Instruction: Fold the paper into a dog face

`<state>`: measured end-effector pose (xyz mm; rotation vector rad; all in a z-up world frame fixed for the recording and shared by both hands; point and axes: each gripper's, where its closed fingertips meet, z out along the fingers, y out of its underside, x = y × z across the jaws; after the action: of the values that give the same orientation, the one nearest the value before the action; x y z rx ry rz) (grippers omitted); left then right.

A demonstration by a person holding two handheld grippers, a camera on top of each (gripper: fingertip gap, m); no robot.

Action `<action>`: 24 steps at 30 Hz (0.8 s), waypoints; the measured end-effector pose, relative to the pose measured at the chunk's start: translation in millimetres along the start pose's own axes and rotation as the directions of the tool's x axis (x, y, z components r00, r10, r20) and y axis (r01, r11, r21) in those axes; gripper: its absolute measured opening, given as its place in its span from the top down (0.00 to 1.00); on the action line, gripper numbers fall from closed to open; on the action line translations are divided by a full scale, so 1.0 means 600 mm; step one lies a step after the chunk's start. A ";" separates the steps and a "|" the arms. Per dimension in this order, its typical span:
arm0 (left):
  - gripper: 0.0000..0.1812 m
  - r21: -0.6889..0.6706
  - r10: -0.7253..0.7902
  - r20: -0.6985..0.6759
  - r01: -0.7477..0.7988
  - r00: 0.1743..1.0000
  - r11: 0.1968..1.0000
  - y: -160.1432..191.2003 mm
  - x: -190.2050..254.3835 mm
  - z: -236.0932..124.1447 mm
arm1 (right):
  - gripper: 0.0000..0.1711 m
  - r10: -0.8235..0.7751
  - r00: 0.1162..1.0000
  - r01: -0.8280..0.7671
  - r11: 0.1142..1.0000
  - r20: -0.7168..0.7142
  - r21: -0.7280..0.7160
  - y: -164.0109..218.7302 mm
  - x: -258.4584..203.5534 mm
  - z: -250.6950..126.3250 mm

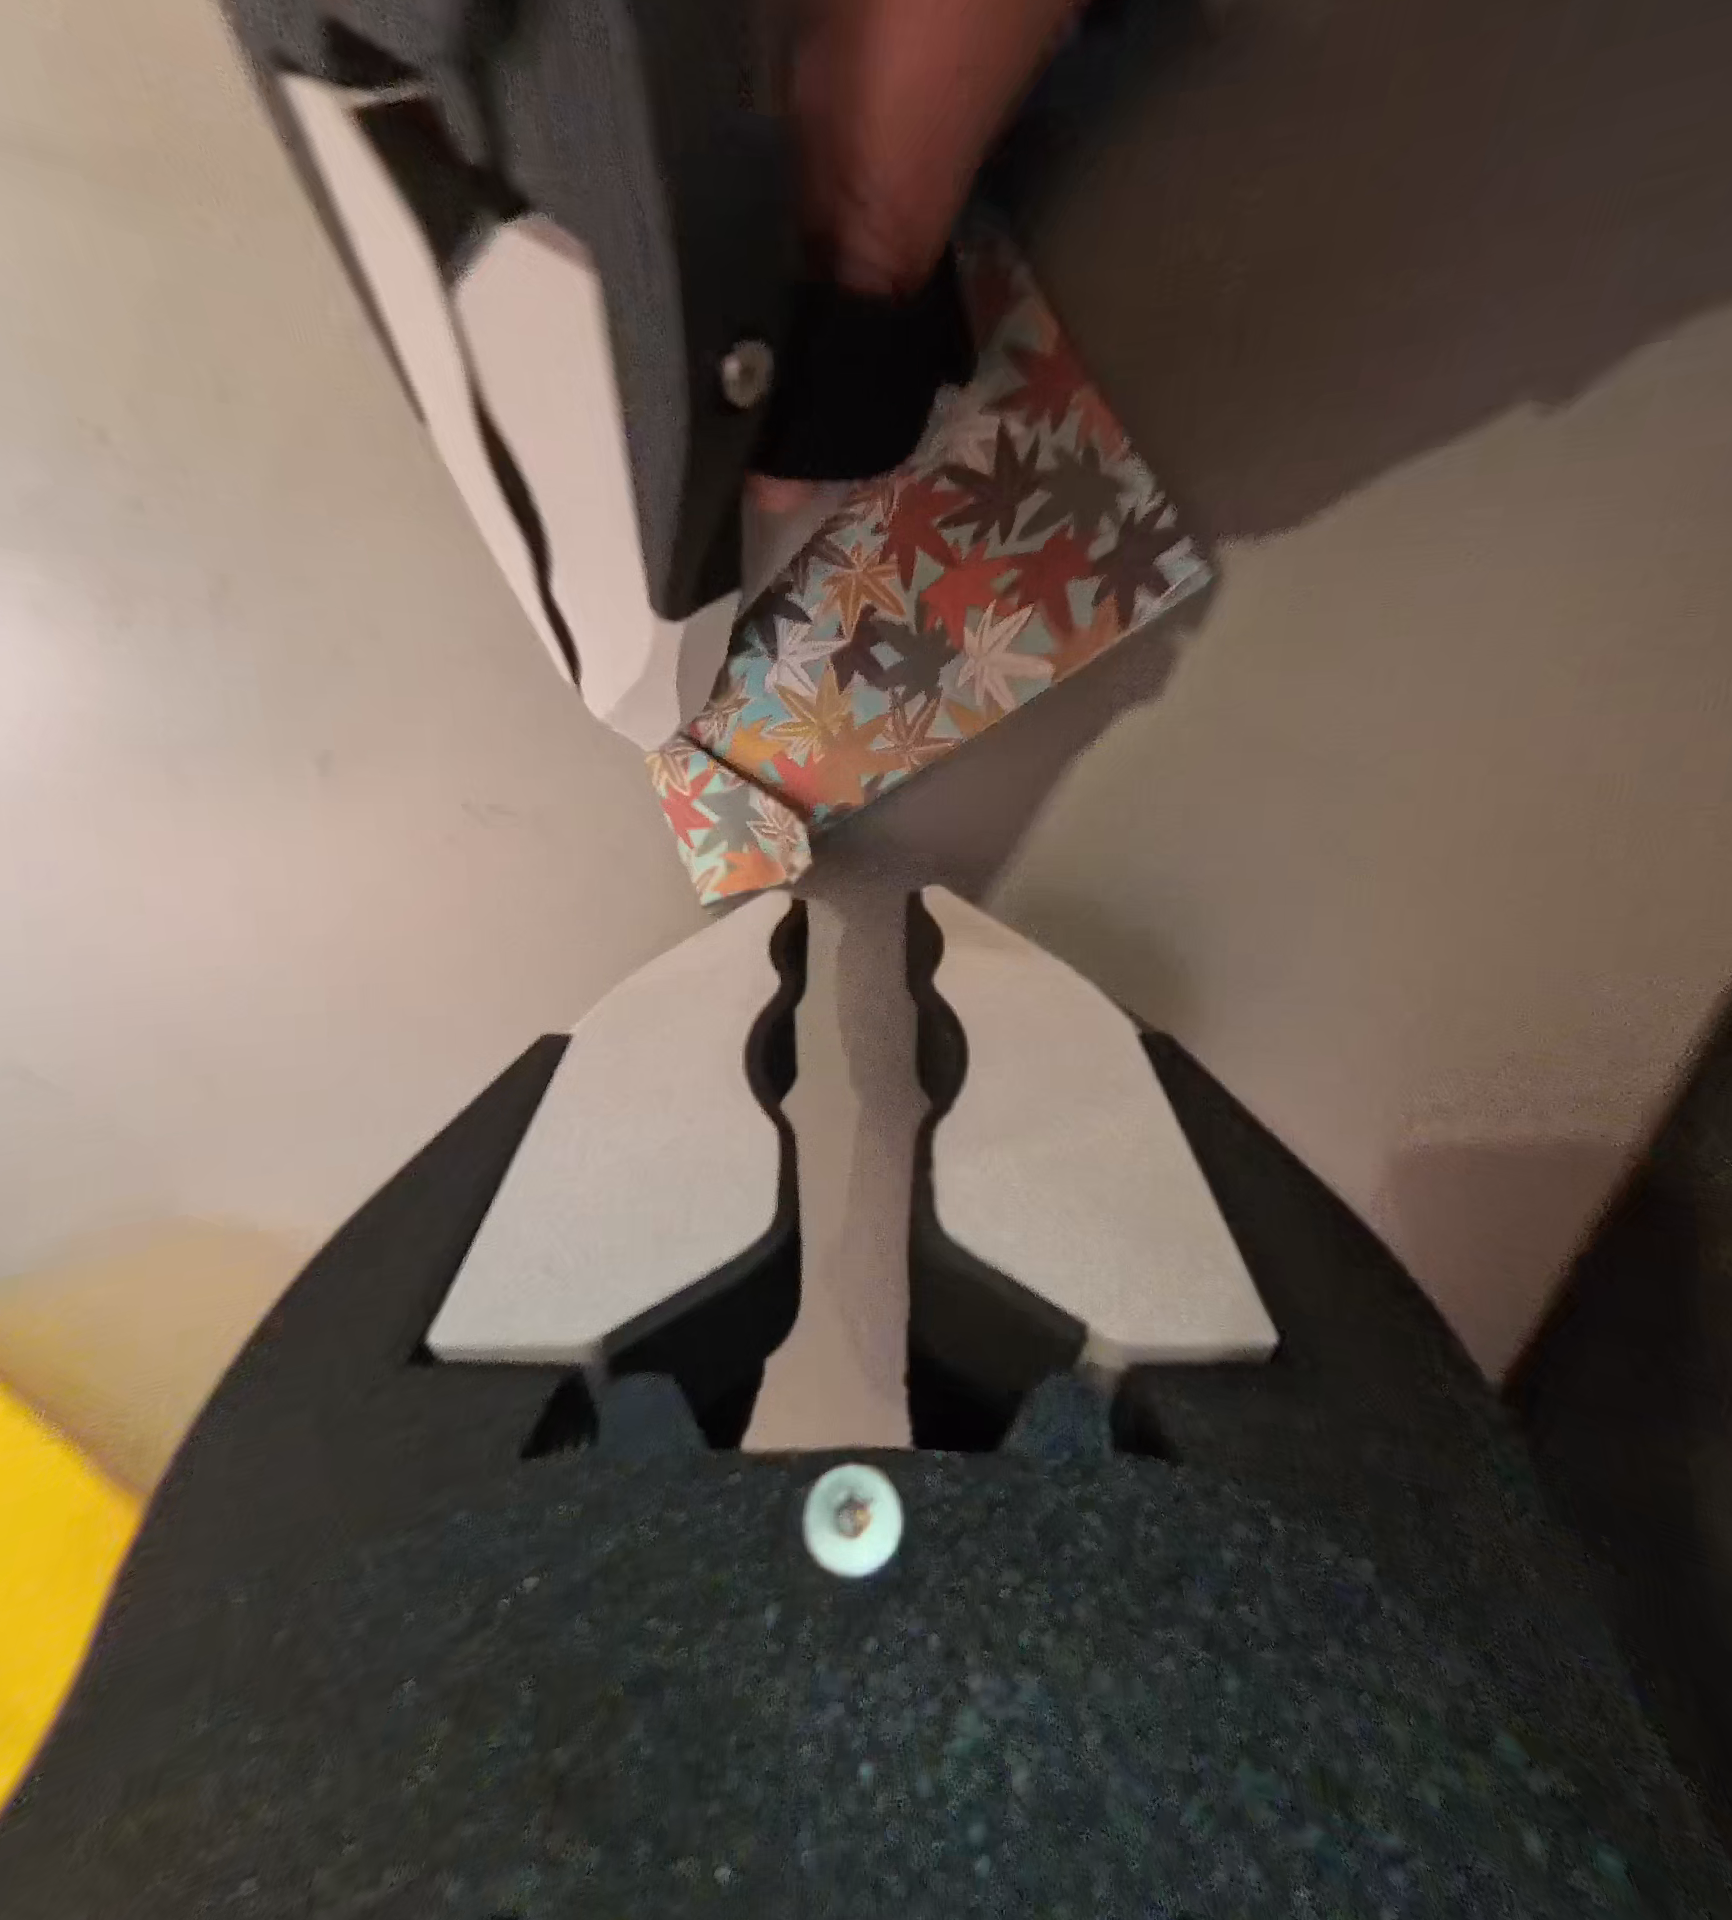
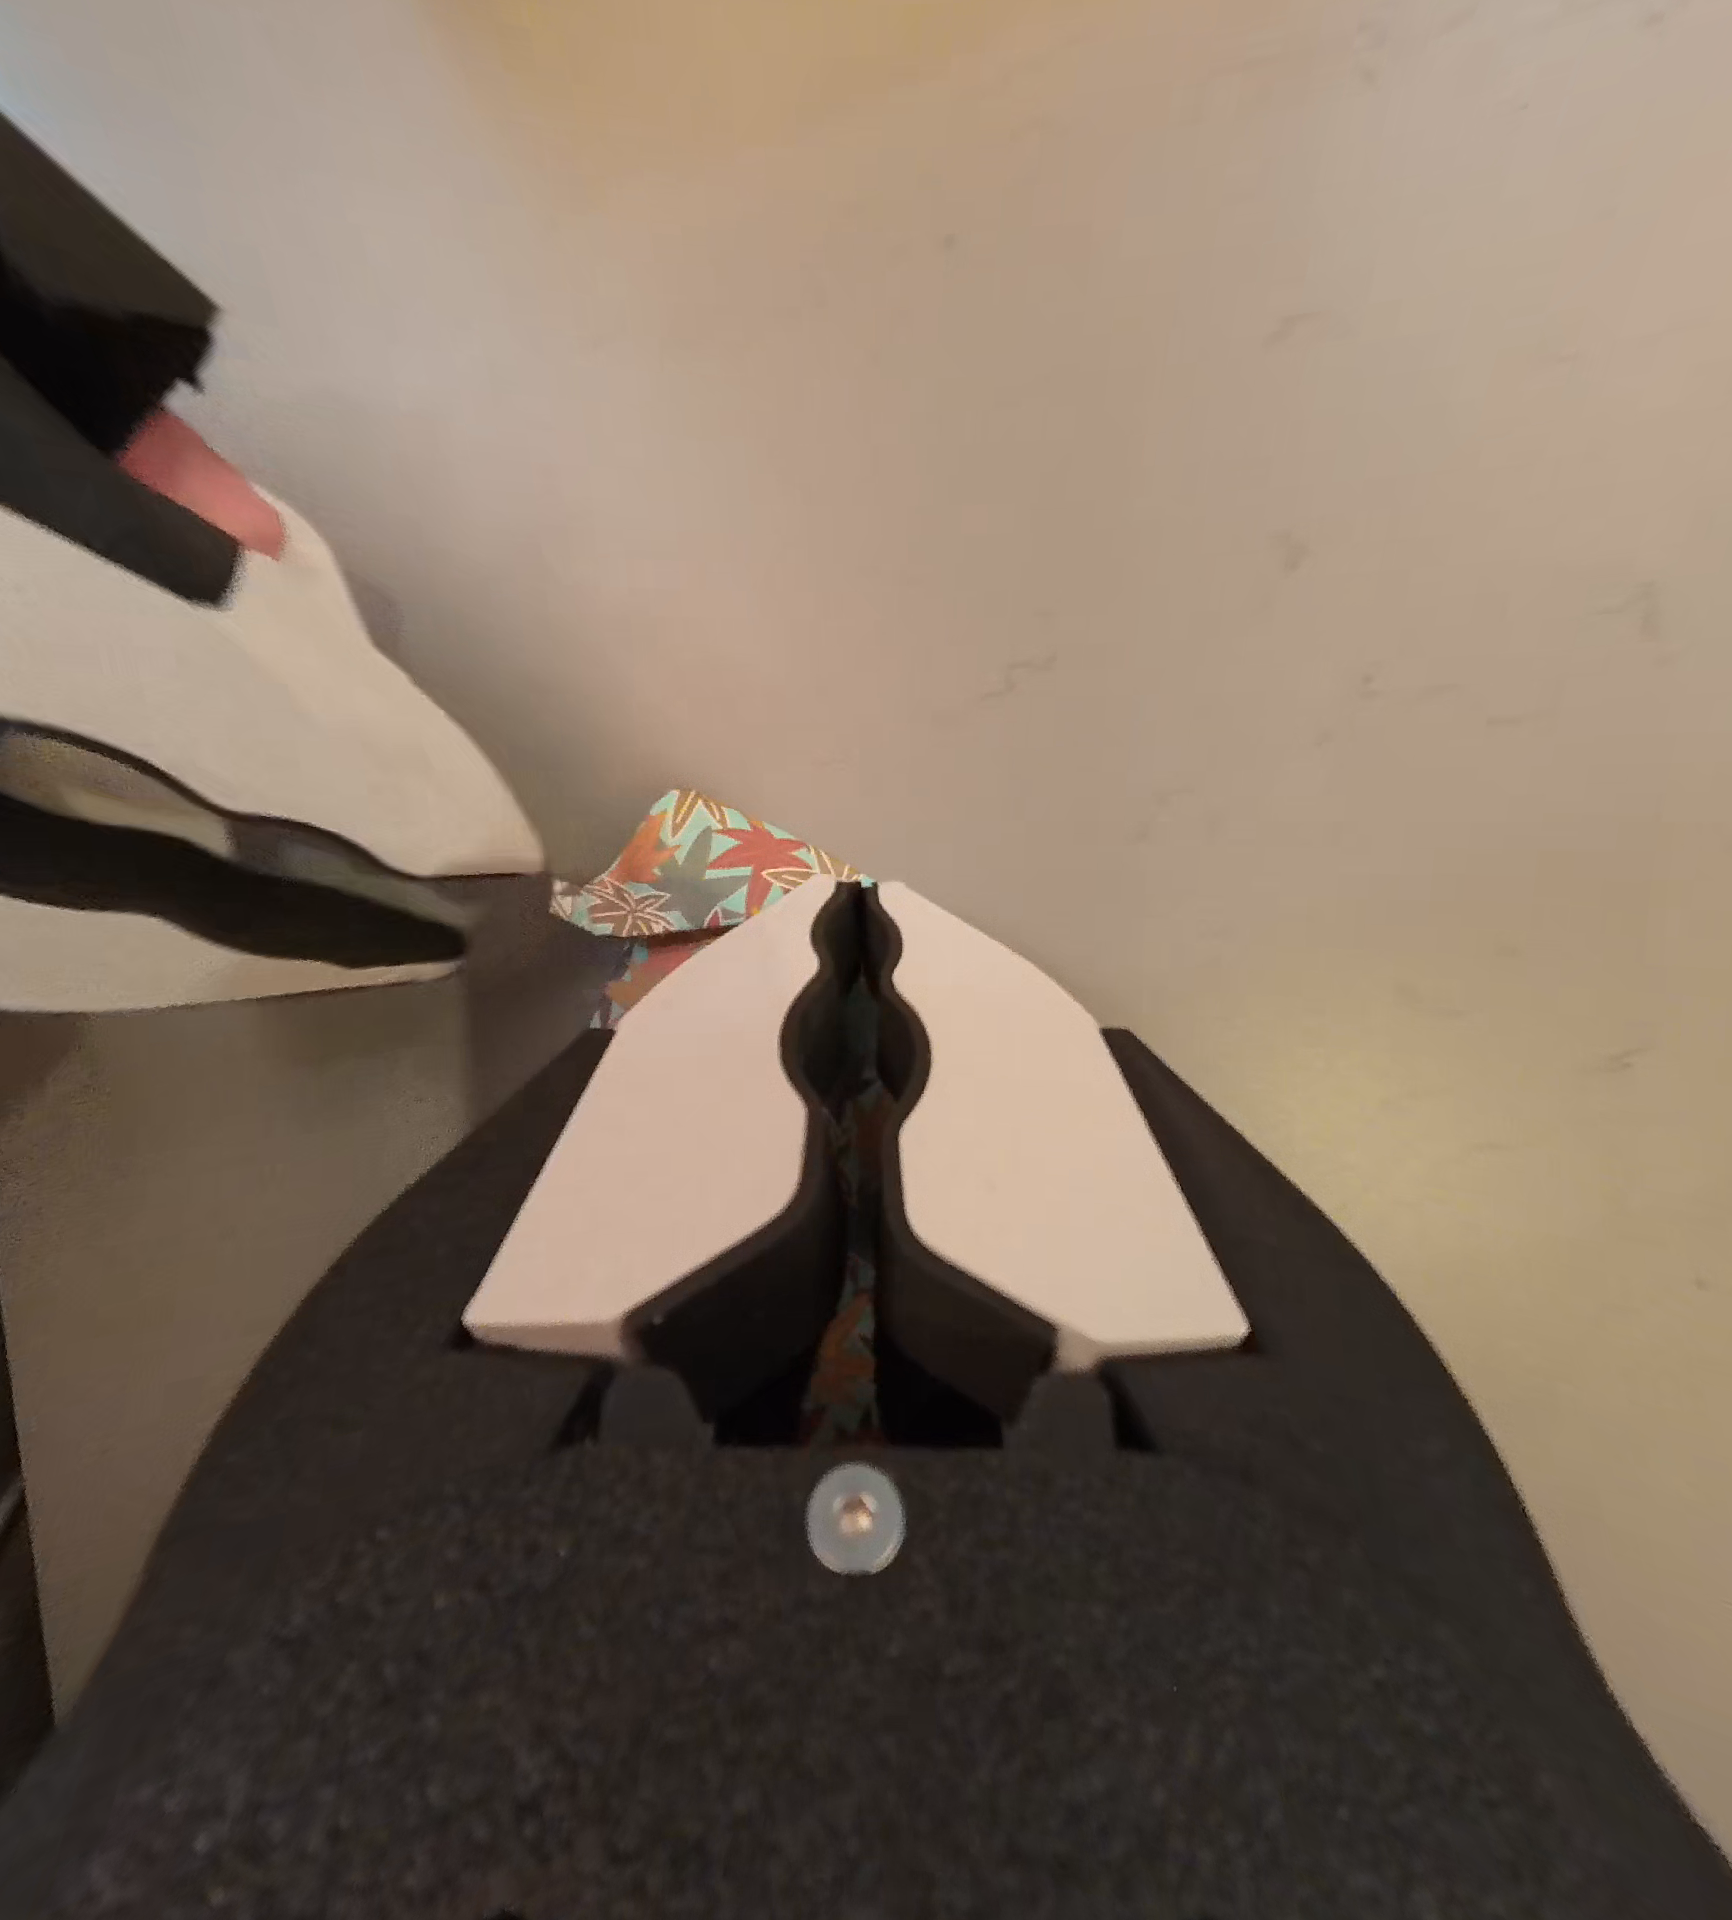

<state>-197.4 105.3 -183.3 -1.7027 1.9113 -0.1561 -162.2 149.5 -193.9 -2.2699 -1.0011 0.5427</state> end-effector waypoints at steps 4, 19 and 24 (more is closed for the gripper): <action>0.91 0.190 -0.318 -0.148 0.342 0.936 0.920 -0.030 -0.019 -0.041 | 1.00 -0.007 1.000 0.007 1.000 -0.008 0.002 0.000 0.000 0.000; 1.00 0.067 -0.596 -0.223 0.622 0.771 0.780 -0.023 -0.058 0.055 | 1.00 -0.023 0.999 0.023 1.000 -0.031 0.008 0.000 0.001 0.000; 1.00 0.065 -0.582 -0.189 0.602 0.791 0.796 -0.017 -0.051 0.050 | 1.00 -0.015 0.999 0.015 1.000 -0.029 0.006 0.000 0.001 0.000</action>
<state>-173.4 140.5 -193.7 -2.2064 1.3582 -0.6565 -161.5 150.1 -194.2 -2.2566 -0.9999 0.5052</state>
